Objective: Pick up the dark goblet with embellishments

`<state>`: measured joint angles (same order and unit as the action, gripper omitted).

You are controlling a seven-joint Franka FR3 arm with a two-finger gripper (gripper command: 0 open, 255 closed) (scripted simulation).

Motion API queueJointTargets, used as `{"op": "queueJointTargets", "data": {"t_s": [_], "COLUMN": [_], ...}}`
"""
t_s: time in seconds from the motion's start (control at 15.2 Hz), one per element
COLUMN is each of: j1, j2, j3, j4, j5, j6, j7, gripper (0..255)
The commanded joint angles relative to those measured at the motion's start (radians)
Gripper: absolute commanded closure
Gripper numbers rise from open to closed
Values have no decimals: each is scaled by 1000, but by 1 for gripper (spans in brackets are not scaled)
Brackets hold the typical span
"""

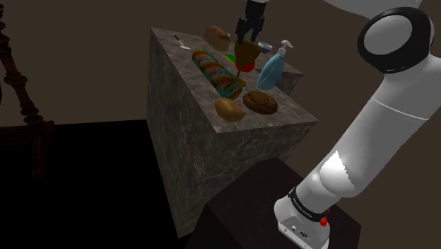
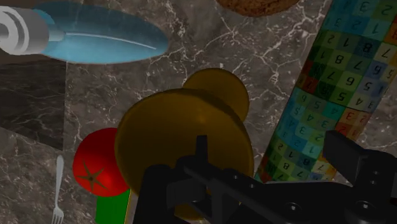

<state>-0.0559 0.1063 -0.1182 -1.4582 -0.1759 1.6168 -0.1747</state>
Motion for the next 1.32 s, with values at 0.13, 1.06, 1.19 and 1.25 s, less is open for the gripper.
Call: {"op": "queueJointTargets", "data": {"t_s": [0.13, 1.06, 1.19, 1.25], "j1": [-15, -13, -13, -13], "j2": [154, 125, 125, 125], "j3": [-9, -8, -8, -8], "j4": [200, 70, 70, 70], "j5": [0, -5, -5, -5], "j6": [-53, 47, 46, 46], "j7": [-38, -19, -18, -18], "gripper": [0, 255, 255, 255]}}
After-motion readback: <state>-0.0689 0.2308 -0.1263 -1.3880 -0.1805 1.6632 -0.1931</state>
